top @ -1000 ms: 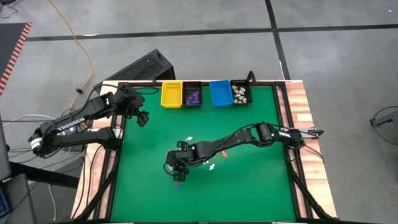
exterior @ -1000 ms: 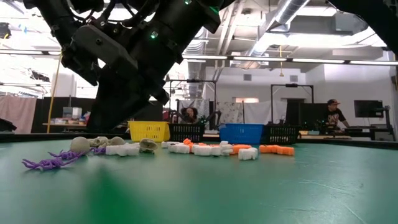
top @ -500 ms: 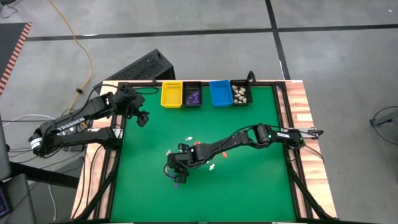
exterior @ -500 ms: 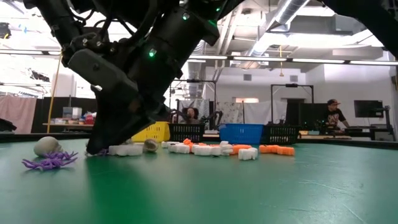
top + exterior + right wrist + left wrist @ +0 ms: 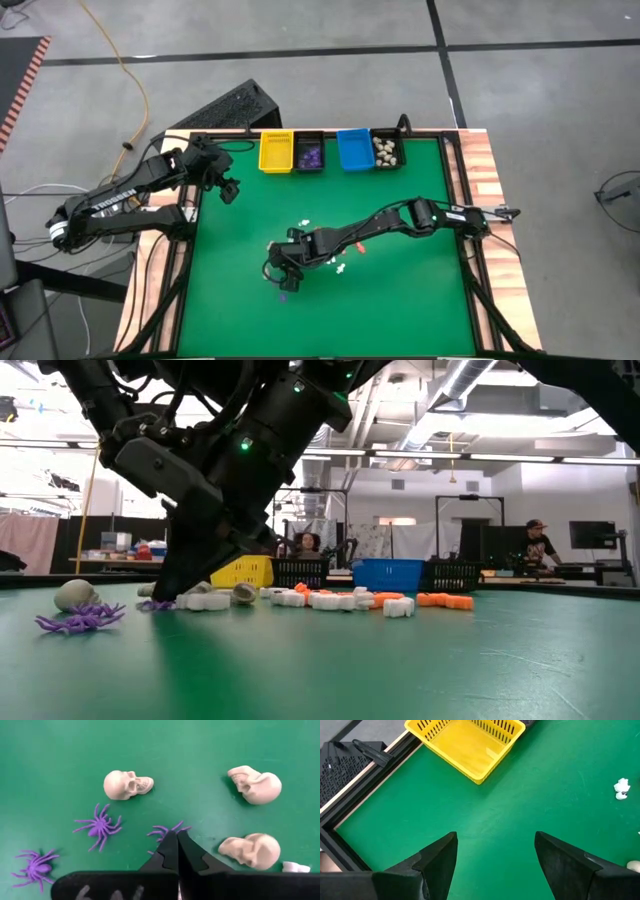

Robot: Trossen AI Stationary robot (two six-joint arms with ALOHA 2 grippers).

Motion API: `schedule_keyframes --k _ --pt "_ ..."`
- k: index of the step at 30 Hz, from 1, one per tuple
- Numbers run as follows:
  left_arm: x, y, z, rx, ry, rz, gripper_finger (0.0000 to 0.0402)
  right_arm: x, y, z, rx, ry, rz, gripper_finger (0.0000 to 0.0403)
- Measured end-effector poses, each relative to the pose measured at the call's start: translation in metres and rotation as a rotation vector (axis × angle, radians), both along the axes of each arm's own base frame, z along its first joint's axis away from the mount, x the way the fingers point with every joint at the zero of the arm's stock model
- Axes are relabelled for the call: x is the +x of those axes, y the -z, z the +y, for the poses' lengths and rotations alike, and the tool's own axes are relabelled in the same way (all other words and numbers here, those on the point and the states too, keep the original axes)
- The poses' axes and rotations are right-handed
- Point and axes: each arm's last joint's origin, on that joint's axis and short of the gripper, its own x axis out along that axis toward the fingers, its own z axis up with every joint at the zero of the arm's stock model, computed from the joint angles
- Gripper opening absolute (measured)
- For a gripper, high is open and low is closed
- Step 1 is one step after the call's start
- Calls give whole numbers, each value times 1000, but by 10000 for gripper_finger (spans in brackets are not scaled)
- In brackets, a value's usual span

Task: Sort Halloween decoration
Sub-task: Put the purple spider toy into the left black basket

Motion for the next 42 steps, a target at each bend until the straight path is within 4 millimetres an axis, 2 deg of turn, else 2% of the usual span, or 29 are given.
schedule_keyframes --k 7,12,19,21,23,25,30,33,36,42 --pt "0 0 0 0 0 0 256 3 -8 1 31 22 -4 14" --pt "0 0 0 0 -1 0 256 9 -32 -4 24 14 -36 14" --pt "0 0 0 0 -1 0 256 14 -63 -22 -9 7 -59 14" --pt "0 0 0 -1 -2 -1 256 16 -71 -26 16 -22 -77 24" --pt "0 0 0 -1 -2 -1 256 16 -74 -24 46 -86 -87 52" --pt "0 0 0 -1 -2 -1 256 14 -73 -17 44 -138 -70 87" --pt "0 0 0 0 0 0 256 10 -54 5 14 -221 -8 177" --pt "0 0 0 3 4 3 256 14 -43 9 0 -202 -2 214" --pt "0 0 0 5 7 5 256 17 -30 9 -30 -166 10 227" --pt "0 0 0 6 8 5 256 18 -20 2 -31 -134 52 215"
